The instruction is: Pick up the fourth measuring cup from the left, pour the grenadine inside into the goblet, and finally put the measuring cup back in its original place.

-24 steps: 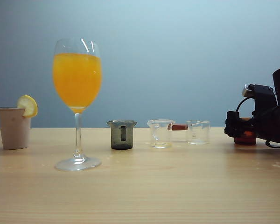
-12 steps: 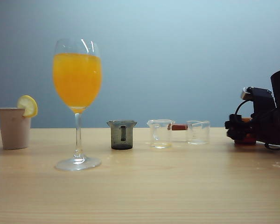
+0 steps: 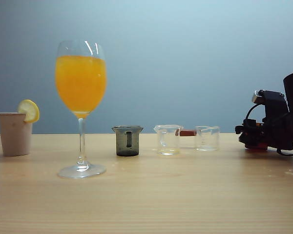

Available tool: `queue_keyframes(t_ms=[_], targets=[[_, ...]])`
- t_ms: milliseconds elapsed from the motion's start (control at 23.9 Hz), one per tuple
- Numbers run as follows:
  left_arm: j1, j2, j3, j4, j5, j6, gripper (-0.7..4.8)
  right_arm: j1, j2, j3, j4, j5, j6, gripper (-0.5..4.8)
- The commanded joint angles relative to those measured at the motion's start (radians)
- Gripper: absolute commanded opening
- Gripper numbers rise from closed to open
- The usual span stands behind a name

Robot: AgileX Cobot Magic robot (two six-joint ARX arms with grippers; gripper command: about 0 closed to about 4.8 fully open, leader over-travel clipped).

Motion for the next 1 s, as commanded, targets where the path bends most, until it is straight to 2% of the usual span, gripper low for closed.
queue_keyframes(t_ms=[42,460,711,795,920,1004], targets=[[0.0,-0.001,0.007,0.011,0.003,-0.003,-0.05,-0.001,-0.017,0.001,0.005,-0.002,0.001,1.46],[0.0,-0.001,0.007,0.012,0.003,-0.002,-0.05,0.002,-0.175,0.001,-0.035,-0.055,0.001,1.46],[0.0,-0.001,0.007,0.012,0.003,-0.003,-0.05,0.005,-0.346,0.001,-0.191,-0.056,0.002,1.46],[0.0,-0.001,0.007,0.012,0.003,-0.003,-0.05,0.018,-0.443,0.001,-0.302,-0.071,0.001,1.43],[0.0,-0.001,0.007,0.013,0.003,-0.003,-0.05,0.058,-0.545,0.001,-0.396,-0.074,0.001,1.42],[0.0,-0.001,0.007,0.013,0.003,-0.003,-0.05,0.117,-0.621,0.001,-0.448,-0.077,0.001,1.11]])
